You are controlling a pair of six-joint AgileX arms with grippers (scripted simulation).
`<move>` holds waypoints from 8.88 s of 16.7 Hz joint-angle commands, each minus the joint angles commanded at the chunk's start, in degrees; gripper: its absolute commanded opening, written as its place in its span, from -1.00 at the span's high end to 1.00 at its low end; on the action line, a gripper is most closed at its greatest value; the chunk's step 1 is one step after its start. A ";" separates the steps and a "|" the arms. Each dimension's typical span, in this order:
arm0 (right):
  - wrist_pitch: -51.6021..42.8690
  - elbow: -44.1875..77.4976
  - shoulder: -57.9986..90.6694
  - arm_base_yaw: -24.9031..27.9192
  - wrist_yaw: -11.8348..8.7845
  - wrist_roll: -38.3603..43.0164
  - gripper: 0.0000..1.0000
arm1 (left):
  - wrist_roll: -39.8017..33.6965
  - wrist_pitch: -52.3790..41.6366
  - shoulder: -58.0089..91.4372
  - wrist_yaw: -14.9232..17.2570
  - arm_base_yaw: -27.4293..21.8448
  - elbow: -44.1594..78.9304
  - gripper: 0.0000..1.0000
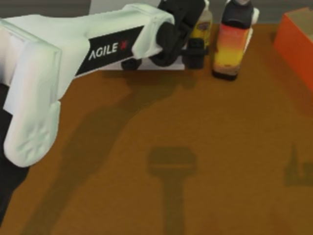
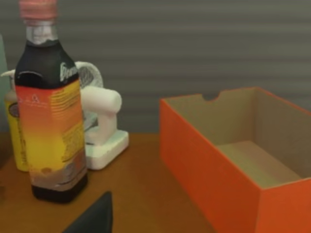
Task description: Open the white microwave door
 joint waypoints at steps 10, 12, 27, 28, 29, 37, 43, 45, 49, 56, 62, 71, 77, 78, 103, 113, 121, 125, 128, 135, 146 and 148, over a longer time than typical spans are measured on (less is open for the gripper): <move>0.00 0.00 0.00 0.00 0.00 0.00 -1.00 | 0.00 0.00 0.00 0.00 0.00 0.00 0.51; 0.00 0.00 0.00 0.00 0.00 0.00 -1.00 | 0.00 0.00 0.00 0.00 0.00 0.00 0.81; 0.00 0.00 0.00 0.00 0.00 0.00 -1.00 | -1.18 2.48 -4.64 -0.77 -1.88 -8.43 1.00; 0.00 0.00 0.00 0.00 0.00 0.00 -1.00 | -1.48 3.17 -5.36 -1.05 -1.83 -9.42 1.00; 0.00 0.00 0.00 0.00 0.00 0.00 -1.00 | -1.60 3.51 -5.72 -1.14 -1.81 -9.81 1.00; 0.00 0.00 0.00 0.00 0.00 0.00 -1.00 | -1.60 3.51 -5.73 -1.14 -1.81 -9.82 1.00; 0.00 0.00 0.00 0.00 0.00 0.00 -1.00 | -1.60 3.51 -5.73 -1.14 -1.81 -9.82 1.00; 0.00 0.00 0.00 0.00 0.00 0.00 -1.00 | -1.60 3.51 -5.73 -1.14 -1.81 -9.82 1.00; 0.00 0.00 0.00 0.00 0.00 0.00 -1.00 | -1.60 3.51 -5.73 -1.14 -1.81 -9.82 1.00; 0.00 0.00 0.00 0.00 0.00 0.00 -1.00 | -1.34 3.85 -5.62 -0.48 -2.12 -10.69 1.00; 0.00 0.00 0.00 0.00 0.00 0.00 -1.00 | 1.81 7.03 -8.83 1.14 -1.48 -15.22 1.00; 0.00 0.00 0.00 0.00 0.00 0.00 -1.00 | 1.83 7.03 -8.84 1.14 -1.47 -15.24 1.00; 0.00 0.00 0.00 0.00 0.00 0.00 -1.00 | 1.83 7.03 -8.84 1.14 -1.47 -15.24 1.00; 0.00 0.00 0.00 0.00 0.00 0.00 -1.00 | 1.83 7.03 -8.84 1.14 -1.47 -15.24 1.00; 0.00 0.00 0.00 0.00 0.00 0.00 -1.00 | 5.22 10.11 -11.71 3.55 -1.03 -20.13 1.00; 0.00 0.00 0.00 0.00 0.00 0.00 -1.00 | 5.22 10.11 -11.71 3.55 -1.03 -20.13 1.00; 0.00 0.00 0.00 0.00 0.00 0.00 -1.00 | 5.09 10.19 -11.55 4.01 -1.47 -20.26 1.00; 0.00 0.00 0.00 0.00 0.00 0.00 -1.00 | 7.27 11.88 -13.45 5.32 -0.81 -22.97 1.00; 0.00 0.00 0.00 0.00 0.00 0.00 -1.00 | 8.78 12.94 -14.52 6.21 -0.43 -24.80 1.00; 0.00 0.00 0.00 0.00 0.00 0.00 -1.00 | 8.80 12.95 -14.53 6.22 -0.43 -24.82 1.00; 0.00 0.00 0.00 0.00 0.00 0.00 -1.00 | 8.80 12.95 -14.53 6.22 -0.43 -24.82 1.00; 0.00 0.00 0.00 0.00 0.00 0.00 -1.00 | 8.80 12.95 -14.53 6.22 -0.43 -24.82 1.00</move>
